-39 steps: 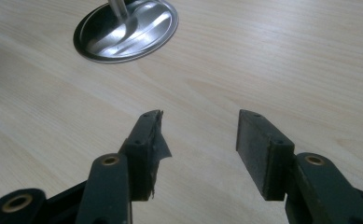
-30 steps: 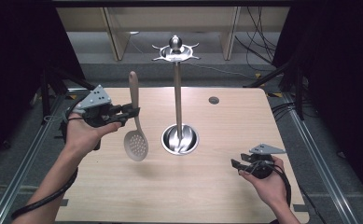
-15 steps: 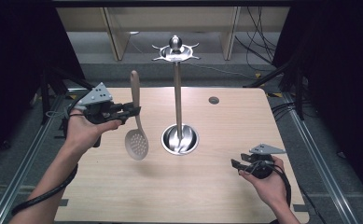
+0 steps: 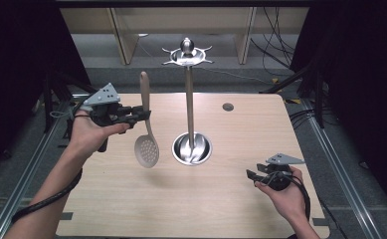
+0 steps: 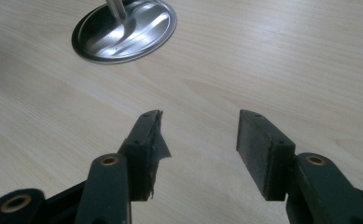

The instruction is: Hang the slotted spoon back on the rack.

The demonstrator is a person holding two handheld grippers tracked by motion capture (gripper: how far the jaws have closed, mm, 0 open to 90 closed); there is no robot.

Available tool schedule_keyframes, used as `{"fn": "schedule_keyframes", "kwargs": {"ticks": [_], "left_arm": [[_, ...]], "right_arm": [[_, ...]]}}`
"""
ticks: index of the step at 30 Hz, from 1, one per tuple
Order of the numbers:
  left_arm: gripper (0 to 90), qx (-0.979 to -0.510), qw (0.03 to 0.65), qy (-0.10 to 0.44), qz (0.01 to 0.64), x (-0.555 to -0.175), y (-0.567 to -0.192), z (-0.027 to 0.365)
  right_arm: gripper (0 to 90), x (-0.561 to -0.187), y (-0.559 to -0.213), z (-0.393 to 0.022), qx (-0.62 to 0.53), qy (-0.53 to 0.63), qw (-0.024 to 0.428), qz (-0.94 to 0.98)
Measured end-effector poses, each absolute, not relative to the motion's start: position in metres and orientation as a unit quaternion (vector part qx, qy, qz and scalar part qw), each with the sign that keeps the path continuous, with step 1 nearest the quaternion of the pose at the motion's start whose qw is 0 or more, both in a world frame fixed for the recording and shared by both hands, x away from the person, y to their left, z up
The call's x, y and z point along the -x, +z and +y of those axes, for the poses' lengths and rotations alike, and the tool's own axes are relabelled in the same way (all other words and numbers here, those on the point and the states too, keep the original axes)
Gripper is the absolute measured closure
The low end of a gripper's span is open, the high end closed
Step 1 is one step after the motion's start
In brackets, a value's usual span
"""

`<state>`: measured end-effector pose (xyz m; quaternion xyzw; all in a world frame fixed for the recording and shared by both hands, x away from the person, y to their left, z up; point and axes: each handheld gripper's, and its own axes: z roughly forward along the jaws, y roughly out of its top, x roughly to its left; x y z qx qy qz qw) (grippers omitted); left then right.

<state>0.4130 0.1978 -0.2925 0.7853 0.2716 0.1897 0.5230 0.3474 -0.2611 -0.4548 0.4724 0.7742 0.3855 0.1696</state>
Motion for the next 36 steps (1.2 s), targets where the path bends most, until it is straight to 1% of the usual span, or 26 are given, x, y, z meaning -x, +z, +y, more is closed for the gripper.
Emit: {"fn": "schedule_keyframes", "kwargs": {"ticks": [9, 12, 15, 17, 25, 26, 28, 36], "left_arm": [[74.4, -0.787, 0.523, 0.185, 0.270, -0.417, -0.287, 0.198], [74.5, -0.787, 0.523, 0.184, 0.269, -0.419, -0.286, 0.197], [74.5, -0.788, 0.523, 0.183, 0.269, -0.420, -0.285, 0.196], [74.5, -0.789, 0.522, 0.182, 0.268, -0.420, -0.285, 0.195], [74.4, -0.790, 0.521, 0.179, 0.268, -0.423, -0.283, 0.194], [74.5, -0.791, 0.521, 0.179, 0.268, -0.423, -0.283, 0.194], [74.5, -0.791, 0.522, 0.177, 0.266, -0.424, -0.283, 0.193], [74.5, -0.792, 0.522, 0.175, 0.264, -0.426, -0.280, 0.191]], "right_arm": [[50.4, -0.347, -0.454, -0.262, -0.473, 0.380, 0.177, 0.775], [50.4, -0.347, -0.454, -0.261, -0.474, 0.383, 0.175, 0.773], [50.4, -0.348, -0.456, -0.260, -0.472, 0.390, 0.163, 0.774], [50.4, -0.348, -0.455, -0.261, -0.472, 0.386, 0.173, 0.774], [50.4, -0.348, -0.455, -0.261, -0.472, 0.387, 0.172, 0.773], [50.4, -0.348, -0.455, -0.260, -0.472, 0.391, 0.165, 0.773], [50.4, -0.348, -0.455, -0.261, -0.472, 0.387, 0.172, 0.773], [50.3, -0.348, -0.455, -0.261, -0.473, 0.387, 0.172, 0.773]]}}
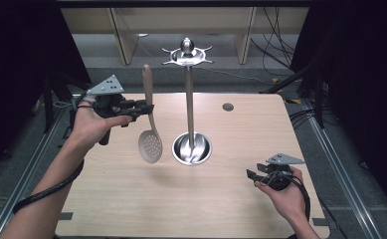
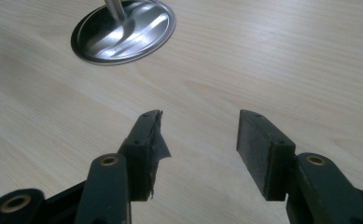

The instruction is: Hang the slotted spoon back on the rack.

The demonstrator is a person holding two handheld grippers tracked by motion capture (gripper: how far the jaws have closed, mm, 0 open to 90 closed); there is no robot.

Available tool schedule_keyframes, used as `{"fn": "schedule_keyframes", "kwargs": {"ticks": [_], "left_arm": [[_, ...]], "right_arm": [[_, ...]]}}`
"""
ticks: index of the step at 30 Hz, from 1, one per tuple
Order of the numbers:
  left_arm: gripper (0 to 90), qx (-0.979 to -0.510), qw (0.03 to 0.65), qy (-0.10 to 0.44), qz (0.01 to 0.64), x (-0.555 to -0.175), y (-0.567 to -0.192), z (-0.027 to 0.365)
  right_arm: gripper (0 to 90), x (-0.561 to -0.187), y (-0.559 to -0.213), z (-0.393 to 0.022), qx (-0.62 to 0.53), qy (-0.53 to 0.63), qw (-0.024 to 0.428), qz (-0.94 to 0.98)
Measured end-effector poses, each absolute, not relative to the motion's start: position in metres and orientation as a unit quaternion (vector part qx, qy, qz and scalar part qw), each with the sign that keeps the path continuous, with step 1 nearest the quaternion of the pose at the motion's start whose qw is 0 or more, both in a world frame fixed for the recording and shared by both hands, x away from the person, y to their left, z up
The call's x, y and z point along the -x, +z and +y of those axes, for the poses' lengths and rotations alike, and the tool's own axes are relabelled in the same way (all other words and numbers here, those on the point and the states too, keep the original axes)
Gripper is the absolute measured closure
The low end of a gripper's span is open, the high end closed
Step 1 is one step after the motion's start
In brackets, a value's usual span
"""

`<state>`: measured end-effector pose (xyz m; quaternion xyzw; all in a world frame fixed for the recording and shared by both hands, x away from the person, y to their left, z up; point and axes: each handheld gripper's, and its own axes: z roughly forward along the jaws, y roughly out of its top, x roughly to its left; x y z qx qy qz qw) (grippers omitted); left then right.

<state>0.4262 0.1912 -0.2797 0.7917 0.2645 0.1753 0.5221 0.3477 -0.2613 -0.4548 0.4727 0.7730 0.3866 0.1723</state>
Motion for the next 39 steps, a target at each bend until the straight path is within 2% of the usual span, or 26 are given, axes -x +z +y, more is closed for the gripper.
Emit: {"fn": "schedule_keyframes", "kwargs": {"ticks": [30, 31, 39], "left_arm": [[74.4, -0.799, 0.521, 0.157, 0.258, -0.440, -0.274, 0.179], [74.4, -0.799, 0.521, 0.156, 0.258, -0.440, -0.274, 0.178], [74.4, -0.802, 0.519, 0.151, 0.254, -0.443, -0.271, 0.174]], "right_arm": [[50.2, -0.347, -0.454, -0.262, -0.473, 0.379, 0.177, 0.775], [50.2, -0.348, -0.456, -0.260, -0.472, 0.388, 0.167, 0.774], [50.1, -0.347, -0.454, -0.262, -0.474, 0.376, 0.178, 0.776]]}}
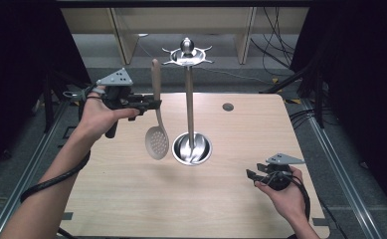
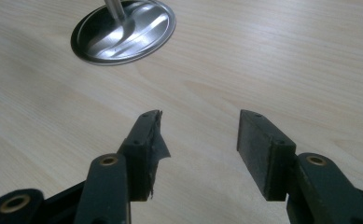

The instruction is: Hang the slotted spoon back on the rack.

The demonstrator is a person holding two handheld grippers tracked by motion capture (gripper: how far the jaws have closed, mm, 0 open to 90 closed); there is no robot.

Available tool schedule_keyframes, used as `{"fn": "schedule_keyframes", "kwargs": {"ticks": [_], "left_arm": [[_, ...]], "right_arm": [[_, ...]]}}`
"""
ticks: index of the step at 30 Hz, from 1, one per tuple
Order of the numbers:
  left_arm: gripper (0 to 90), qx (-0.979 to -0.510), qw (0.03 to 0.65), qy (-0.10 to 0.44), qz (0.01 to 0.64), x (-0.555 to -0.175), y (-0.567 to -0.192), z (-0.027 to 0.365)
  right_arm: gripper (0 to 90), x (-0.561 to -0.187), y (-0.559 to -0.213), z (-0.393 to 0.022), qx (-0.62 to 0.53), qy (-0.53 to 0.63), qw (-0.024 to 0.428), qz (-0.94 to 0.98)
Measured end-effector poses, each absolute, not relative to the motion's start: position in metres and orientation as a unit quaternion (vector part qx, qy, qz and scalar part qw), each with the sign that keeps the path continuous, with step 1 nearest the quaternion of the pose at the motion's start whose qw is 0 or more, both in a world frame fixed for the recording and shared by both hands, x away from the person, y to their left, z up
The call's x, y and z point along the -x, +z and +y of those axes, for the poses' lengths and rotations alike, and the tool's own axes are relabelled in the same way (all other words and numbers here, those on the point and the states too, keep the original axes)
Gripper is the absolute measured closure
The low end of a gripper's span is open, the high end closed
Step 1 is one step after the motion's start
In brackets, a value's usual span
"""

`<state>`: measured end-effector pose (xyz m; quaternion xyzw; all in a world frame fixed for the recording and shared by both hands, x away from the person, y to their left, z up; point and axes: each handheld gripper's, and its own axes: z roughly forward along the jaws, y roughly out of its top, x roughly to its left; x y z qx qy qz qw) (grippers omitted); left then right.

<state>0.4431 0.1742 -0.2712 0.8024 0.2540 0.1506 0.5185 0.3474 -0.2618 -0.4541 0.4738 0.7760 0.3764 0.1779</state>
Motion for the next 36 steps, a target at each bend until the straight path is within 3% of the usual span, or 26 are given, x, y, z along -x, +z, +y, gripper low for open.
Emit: {"fn": "schedule_keyframes", "kwargs": {"ticks": [36], "left_arm": [[74.3, -0.814, 0.511, 0.123, 0.246, -0.459, -0.273, 0.162]], "right_arm": [[49.5, -0.348, -0.455, -0.261, -0.472, 0.383, 0.174, 0.775]]}}
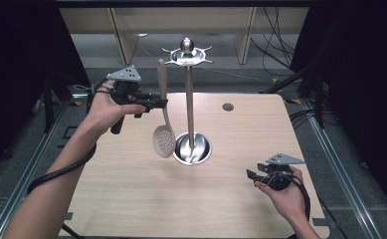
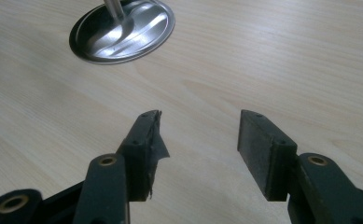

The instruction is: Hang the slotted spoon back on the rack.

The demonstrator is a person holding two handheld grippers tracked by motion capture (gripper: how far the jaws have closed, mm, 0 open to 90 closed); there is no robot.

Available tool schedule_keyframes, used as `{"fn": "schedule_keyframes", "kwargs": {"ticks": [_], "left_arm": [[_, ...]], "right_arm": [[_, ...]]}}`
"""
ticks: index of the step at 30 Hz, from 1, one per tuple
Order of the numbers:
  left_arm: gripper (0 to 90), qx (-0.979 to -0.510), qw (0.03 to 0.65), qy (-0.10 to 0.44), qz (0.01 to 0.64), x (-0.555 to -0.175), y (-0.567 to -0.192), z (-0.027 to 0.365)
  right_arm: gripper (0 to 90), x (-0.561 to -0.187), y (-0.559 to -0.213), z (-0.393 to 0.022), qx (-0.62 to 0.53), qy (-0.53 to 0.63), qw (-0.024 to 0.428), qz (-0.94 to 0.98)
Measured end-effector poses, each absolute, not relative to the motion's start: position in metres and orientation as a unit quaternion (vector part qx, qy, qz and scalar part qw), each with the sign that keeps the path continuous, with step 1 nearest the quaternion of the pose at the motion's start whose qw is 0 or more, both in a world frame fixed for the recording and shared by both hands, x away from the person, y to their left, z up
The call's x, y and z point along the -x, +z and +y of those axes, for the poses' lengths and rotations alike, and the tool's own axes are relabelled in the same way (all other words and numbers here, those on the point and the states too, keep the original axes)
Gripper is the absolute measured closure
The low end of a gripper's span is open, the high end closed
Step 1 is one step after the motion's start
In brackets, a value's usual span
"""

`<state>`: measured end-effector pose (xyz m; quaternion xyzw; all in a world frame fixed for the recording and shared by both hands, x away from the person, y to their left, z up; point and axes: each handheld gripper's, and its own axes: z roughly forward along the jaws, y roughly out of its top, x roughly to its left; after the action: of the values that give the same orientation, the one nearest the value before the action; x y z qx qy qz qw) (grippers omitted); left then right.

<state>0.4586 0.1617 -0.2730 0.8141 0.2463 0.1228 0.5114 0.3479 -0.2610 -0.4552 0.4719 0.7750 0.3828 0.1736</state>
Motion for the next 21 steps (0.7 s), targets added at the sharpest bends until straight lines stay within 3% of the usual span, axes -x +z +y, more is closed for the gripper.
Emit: {"fn": "schedule_keyframes", "kwargs": {"ticks": [21], "left_arm": [[73.1, -0.803, 0.523, 0.133, 0.252, -0.460, -0.280, 0.150]], "right_arm": [[49.3, -0.347, -0.454, -0.262, -0.472, 0.374, 0.183, 0.777]]}}
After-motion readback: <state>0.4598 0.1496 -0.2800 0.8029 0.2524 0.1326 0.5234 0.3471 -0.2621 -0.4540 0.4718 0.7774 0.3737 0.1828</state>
